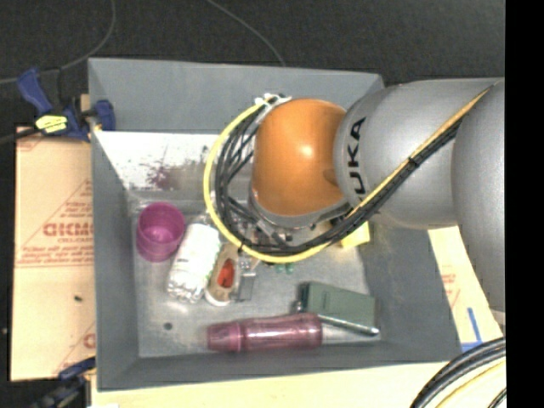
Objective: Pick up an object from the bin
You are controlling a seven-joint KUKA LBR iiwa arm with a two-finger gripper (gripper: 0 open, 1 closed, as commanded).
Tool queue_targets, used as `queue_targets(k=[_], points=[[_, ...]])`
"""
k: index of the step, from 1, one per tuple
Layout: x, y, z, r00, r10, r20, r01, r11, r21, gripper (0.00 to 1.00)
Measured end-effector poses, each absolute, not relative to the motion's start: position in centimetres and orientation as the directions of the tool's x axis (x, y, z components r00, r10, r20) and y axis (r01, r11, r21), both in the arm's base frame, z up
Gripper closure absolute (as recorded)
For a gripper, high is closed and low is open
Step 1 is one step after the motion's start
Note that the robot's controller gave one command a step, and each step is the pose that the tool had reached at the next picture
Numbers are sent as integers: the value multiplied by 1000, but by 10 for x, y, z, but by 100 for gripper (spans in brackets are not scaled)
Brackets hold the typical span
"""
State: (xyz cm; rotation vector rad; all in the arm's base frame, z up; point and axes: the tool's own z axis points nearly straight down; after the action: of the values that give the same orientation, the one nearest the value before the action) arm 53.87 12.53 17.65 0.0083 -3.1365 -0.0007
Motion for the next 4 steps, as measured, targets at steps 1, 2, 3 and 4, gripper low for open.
queue_targets(k=[1,2,3,4], points=[[540,125,181,-1000,-1,-3,-1,1000,2,0],[563,85,124,-1000,-13,3,-13,1000,0,0],[571,83,113,-992,126,-3,126,992,3,100],[571,83,113,-992,128,-3,128,992,3,100]])
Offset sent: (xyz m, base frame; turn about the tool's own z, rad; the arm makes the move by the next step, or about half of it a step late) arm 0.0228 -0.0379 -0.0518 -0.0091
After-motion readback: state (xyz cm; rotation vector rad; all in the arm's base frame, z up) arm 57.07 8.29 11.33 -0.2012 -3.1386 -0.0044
